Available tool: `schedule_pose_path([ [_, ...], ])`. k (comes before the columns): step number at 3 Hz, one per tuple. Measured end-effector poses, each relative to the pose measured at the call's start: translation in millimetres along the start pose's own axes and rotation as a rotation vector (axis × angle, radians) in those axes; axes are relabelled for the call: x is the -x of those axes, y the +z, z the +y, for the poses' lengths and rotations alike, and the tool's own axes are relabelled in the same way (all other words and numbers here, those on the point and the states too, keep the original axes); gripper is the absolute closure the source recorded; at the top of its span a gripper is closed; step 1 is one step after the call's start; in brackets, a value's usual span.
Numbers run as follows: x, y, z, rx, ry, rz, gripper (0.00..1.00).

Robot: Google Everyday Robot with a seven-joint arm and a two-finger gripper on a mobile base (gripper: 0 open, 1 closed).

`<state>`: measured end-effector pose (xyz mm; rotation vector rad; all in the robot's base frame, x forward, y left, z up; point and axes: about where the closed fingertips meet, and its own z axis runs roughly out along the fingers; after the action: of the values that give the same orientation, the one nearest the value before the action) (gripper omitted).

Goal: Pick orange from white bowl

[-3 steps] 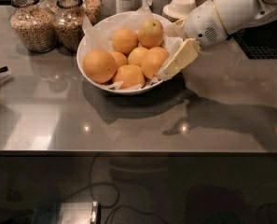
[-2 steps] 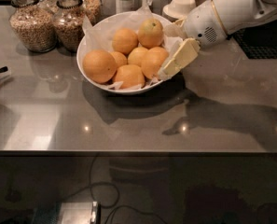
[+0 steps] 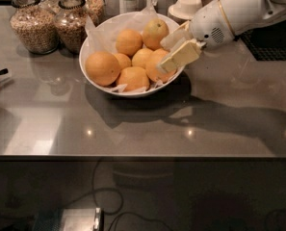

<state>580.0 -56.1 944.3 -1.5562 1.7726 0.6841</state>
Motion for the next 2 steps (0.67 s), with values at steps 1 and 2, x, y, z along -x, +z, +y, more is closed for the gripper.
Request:
schedule_pose_path([
  [1,0.6,2.9,-0.4,0.001,-0.002,0.003,0.46],
  [2,2.9,5.1,-2.4,-0.007,0.000,0.012,0.27],
])
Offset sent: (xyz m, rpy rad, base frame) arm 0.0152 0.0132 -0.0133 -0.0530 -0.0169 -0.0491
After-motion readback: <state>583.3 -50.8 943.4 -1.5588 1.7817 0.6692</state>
